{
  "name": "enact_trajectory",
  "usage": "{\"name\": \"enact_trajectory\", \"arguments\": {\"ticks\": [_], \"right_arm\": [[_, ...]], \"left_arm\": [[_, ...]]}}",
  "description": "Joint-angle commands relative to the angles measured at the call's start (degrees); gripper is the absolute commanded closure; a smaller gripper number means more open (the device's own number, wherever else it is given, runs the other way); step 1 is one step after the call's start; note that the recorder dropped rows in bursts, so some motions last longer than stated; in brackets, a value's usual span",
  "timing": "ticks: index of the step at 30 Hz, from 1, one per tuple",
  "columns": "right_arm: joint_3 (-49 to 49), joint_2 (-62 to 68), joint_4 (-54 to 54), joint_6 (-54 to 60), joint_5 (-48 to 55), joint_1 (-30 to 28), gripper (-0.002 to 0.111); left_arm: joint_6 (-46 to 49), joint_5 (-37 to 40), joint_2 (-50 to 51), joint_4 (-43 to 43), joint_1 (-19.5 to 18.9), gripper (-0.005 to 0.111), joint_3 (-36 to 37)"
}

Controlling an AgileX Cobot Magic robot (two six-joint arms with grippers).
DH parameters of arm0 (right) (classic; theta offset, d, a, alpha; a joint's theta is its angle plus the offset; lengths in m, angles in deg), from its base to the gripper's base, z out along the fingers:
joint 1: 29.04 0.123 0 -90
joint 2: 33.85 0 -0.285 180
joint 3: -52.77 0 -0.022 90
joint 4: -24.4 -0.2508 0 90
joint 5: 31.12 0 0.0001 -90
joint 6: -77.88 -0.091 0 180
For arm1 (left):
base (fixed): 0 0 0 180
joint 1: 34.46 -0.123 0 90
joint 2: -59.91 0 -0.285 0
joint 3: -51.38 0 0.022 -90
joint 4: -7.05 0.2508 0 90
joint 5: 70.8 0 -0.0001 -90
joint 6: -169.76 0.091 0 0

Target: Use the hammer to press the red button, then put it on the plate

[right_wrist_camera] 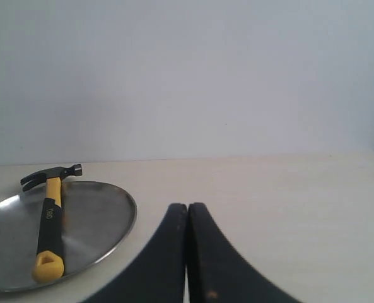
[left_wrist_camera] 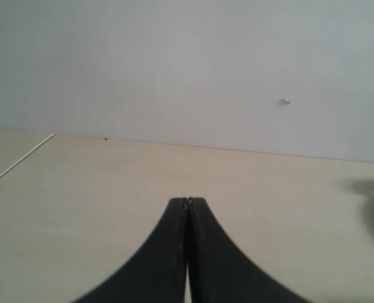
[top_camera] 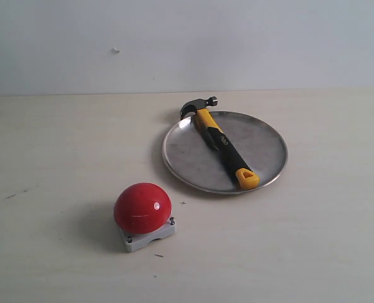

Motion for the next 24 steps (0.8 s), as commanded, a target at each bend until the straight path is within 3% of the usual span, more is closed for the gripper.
{"name": "enact_trajectory", "arguments": {"ticks": [1, 24], "right_arm": [[-0.23, -0.40, -0.36, -0.61, -0.60, -0.37, 0.108], [-0.23, -0.40, -0.49, -0.61, -0.60, -0.37, 0.108]], "left_arm": [[-0.17, 0.11, -0.37, 0.29, -0.09, 0.107, -0.03], [-0.07, 0.02, -0.37, 0.29, -0.09, 0.107, -0.03]]}}
